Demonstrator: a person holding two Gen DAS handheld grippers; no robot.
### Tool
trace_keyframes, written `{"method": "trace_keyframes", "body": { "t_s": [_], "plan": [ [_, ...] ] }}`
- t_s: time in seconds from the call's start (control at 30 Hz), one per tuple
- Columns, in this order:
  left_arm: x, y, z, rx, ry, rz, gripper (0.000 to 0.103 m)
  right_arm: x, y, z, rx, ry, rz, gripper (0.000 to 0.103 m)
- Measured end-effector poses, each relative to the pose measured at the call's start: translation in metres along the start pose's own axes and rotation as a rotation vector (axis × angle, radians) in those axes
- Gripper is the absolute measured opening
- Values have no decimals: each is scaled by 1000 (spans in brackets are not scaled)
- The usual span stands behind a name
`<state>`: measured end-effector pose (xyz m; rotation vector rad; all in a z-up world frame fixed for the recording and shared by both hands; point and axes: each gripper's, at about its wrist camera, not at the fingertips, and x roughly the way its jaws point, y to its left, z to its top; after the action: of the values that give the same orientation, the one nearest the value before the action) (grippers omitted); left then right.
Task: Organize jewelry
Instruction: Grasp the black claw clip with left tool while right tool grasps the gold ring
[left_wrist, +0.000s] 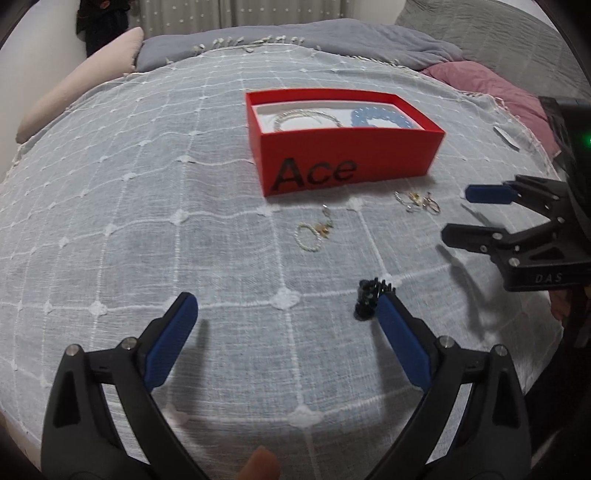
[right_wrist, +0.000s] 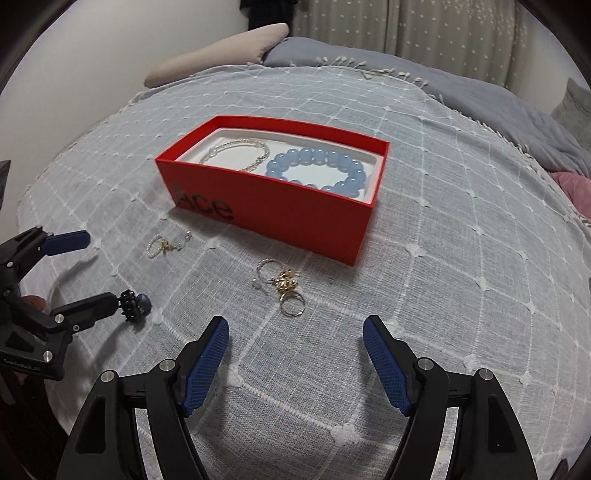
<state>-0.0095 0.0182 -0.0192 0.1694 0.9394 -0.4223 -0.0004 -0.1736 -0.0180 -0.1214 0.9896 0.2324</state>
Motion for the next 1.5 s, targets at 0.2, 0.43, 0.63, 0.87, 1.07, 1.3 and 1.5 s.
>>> {"method": "trace_keyframes", "body": {
  "t_s": [0.2, 0.43, 0.63, 0.87, 1.07, 1.3, 1.5],
  "plan": [
    [3, -6, -5, 14, 29, -86, 98, 2, -6, -3, 6, -27, 84, 76],
    [2, -15, -4, 28, 24, -187, 86, 7, -7, -6, -8, -17, 114, 76],
    [5, -25, 0, 47, 36, -241, 66, 11, -5, -6, -26, -11, 139, 70],
    [10, -28, 2, 59, 43, -239, 58, 15, -10, -3, -9, -19, 151, 60],
    [14, -26, 5, 43, 41, -242, 53, 17, -16, 1, 15, -26, 163, 54],
    [16, -22, 6, 33, 41, -230, 42, 18, -16, 1, 21, -27, 147, 44],
    [17, -19, 9, 27, 40, -222, 30, 18, -18, 2, 25, -25, 142, 34]
  ]
}}
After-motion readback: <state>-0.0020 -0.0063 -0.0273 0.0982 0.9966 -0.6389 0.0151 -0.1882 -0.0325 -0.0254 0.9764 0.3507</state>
